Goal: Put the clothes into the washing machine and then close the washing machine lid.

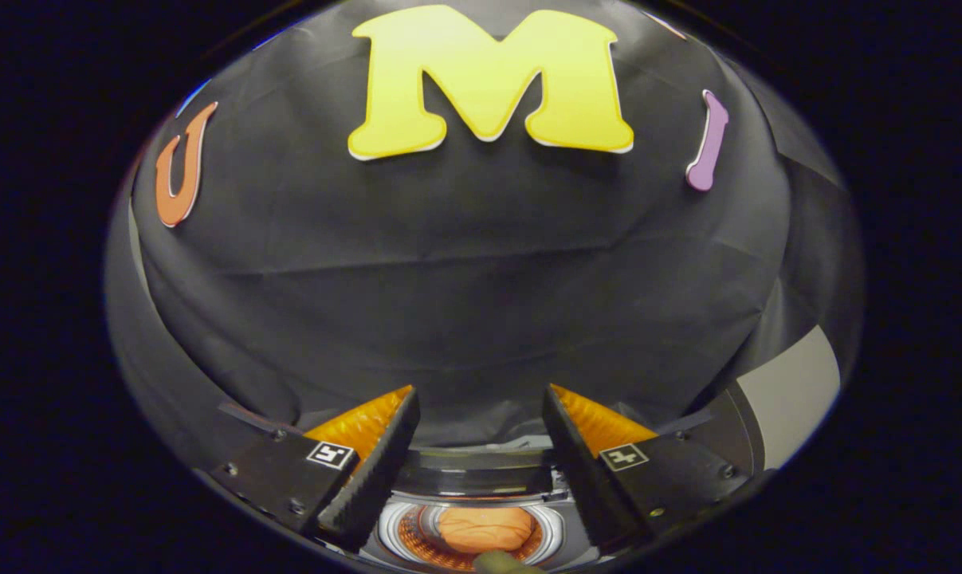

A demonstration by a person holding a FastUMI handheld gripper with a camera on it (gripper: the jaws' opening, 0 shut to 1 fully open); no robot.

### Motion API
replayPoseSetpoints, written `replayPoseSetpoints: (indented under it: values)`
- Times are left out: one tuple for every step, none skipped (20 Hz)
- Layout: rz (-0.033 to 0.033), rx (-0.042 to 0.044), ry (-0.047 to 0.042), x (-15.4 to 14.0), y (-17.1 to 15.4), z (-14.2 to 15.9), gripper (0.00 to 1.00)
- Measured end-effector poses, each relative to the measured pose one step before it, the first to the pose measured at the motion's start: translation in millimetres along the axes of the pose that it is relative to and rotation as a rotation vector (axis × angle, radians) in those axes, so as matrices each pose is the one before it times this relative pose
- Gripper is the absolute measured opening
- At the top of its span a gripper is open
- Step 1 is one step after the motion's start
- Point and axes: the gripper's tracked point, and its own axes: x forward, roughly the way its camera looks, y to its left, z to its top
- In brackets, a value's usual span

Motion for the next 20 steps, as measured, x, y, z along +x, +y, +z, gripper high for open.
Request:
replayPoseSetpoints:
  values:
    - [0.00065, -0.00262, 0.0028, 1.5, 0.24, -0.74, 1.0]
    - [-0.00137, -0.00476, -0.00972, -0.77, -0.69, 0.23, 1.0]
    - [-0.00028, -0.00157, -0.01599, -1.07, -0.95, 0.9, 1.0]
    - [0.00107, 0.00082, -0.0115, 0.12, 0.44, -0.29, 1.0]
    - [0.00119, 0.00139, -0.0137, 0.45, 0.44, 1.55, 1.0]
    - [0.00146, -0.00618, -0.01636, -0.93, -0.22, 0.68, 1.0]
    - [0.00132, -0.00555, -0.01668, 0.43, -0.25, 1.38, 1.0]
    - [0.00255, -0.00315, -0.01281, 0.3, 0.29, 0.0, 1.0]
    - [0.00246, -0.0003, -0.00808, -0.13, 0.36, 0.38, 1.0]
    - [0.00293, -0.00114, -0.00459, -1.91, 0.5, -0.64, 1.0]
    - [0.00191, -0.00207, -0.00371, -0.95, 0.63, 0.87, 1.0]
    - [0.00256, -0.00284, -0.00332, 0.51, -0.57, -0.94, 1.0]
    - [0.00135, -0.00039, -0.0051, -1.44, -0.05, 0.99, 1.0]
    - [0.00068, -0.00189, -0.00456, -0.32, 0.04, 0.51, 1.0]
    - [-0.00007, -0.00081, -0.00365, 0.81, 0.39, -0.37, 1.0]
    - [-0.00039, -0.00204, -0.00336, 0.59, -0.07, 0.14, 1.0]
    - [0.00052, -0.00045, -0.00093, -0.39, -0.22, 0.09, 1.0]
    - [0.00132, -0.00064, -0.00071, 0.11, 0.17, 0.31, 1.0]
    - [0.00208, -0.00341, -0.00015, 0.63, 0.51, -0.61, 1.0]
    - [0.00201, -0.00241, 0.00016, 0.25, -0.5, 0.47, 1.0]
